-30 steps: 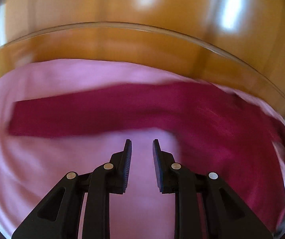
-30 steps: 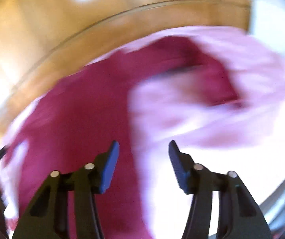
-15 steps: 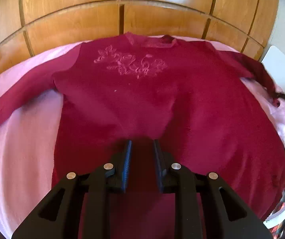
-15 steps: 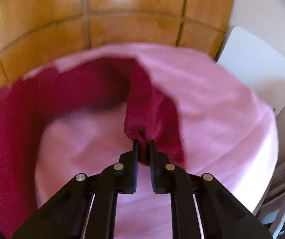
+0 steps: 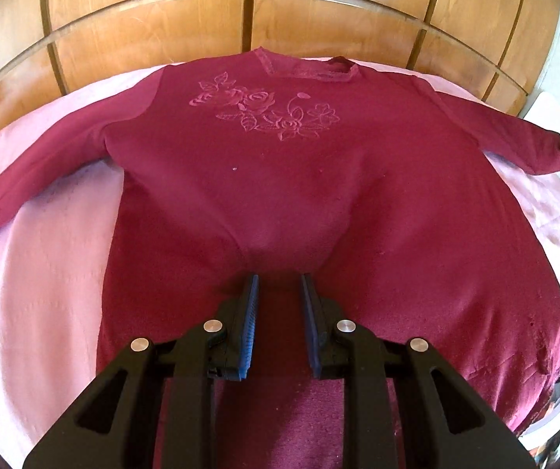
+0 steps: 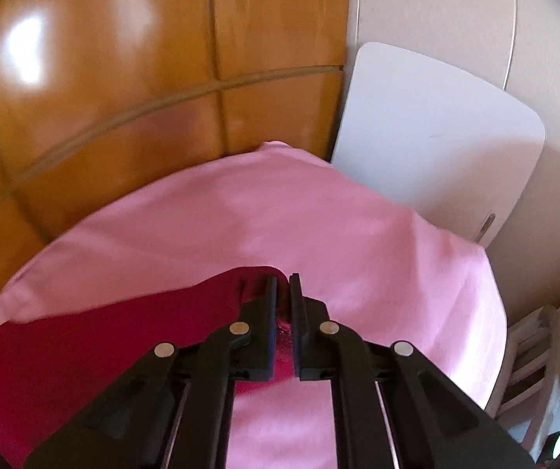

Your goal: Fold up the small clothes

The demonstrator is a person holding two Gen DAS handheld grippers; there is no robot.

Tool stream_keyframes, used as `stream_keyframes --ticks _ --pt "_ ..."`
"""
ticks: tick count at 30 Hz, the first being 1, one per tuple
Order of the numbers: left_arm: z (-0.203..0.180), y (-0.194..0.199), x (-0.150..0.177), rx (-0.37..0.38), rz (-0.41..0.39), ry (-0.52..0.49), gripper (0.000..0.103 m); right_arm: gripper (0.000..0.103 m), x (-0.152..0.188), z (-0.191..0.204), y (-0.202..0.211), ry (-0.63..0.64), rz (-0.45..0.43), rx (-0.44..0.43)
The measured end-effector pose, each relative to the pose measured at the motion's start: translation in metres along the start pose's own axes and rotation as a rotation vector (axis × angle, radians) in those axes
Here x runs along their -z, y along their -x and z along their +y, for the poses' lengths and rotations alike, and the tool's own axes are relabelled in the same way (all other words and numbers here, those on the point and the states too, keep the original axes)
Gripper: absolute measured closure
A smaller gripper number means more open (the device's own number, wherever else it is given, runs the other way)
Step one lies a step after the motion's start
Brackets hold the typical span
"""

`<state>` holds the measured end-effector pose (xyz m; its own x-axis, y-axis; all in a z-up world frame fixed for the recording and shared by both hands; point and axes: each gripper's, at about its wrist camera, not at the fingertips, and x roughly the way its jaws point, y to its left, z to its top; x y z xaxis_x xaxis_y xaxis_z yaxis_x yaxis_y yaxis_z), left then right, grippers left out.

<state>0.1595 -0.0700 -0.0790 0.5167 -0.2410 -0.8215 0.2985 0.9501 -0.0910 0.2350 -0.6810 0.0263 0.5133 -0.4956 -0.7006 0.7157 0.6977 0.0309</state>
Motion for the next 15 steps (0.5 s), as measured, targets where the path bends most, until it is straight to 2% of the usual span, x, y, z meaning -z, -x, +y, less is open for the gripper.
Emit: stream_keyframes --ticks 2,4,5,6,7,8,9,12,13,15 --pt "-0.001 0.0 -0.001 -0.007 0.005 0.001 0.082 0.098 -0.009 0.001 -0.018 0.001 0.005 0.043" --pt "-0.002 -0.001 -0.001 -0.014 0.01 0.0 0.082 0.089 -0.014 0.003 -0.034 0.004 0.016 0.079" --pt "-0.003 -0.002 -0.002 -0.02 0.012 -0.001 0.082 0.068 -0.015 0.001 -0.036 0.0 0.011 0.088" --pt "-0.004 -0.002 -0.002 -0.023 0.014 -0.001 0.082 0.035 -0.015 -0.003 -0.035 -0.013 -0.009 0.079" --pt "-0.004 -0.002 -0.002 -0.025 0.015 -0.001 0.082 0.026 -0.013 -0.007 -0.03 -0.033 -0.031 0.067" --pt "-0.004 -0.002 -0.002 -0.025 0.015 0.002 0.082 0.023 -0.009 -0.016 -0.021 -0.076 -0.068 0.041" --pt "-0.004 -0.002 -0.002 -0.023 0.015 0.008 0.082 0.023 -0.003 -0.022 -0.017 -0.106 -0.068 0.004" --pt "-0.002 -0.002 -0.002 -0.015 0.014 0.024 0.082 0.028 0.025 -0.035 -0.018 -0.183 0.028 -0.147" --pt "-0.001 -0.001 -0.002 -0.012 0.014 0.027 0.082 0.031 0.038 -0.037 -0.021 -0.211 0.065 -0.183" --pt "0.0 0.0 -0.002 -0.005 0.017 0.035 0.082 0.047 0.068 -0.037 -0.035 -0.27 0.171 -0.281"
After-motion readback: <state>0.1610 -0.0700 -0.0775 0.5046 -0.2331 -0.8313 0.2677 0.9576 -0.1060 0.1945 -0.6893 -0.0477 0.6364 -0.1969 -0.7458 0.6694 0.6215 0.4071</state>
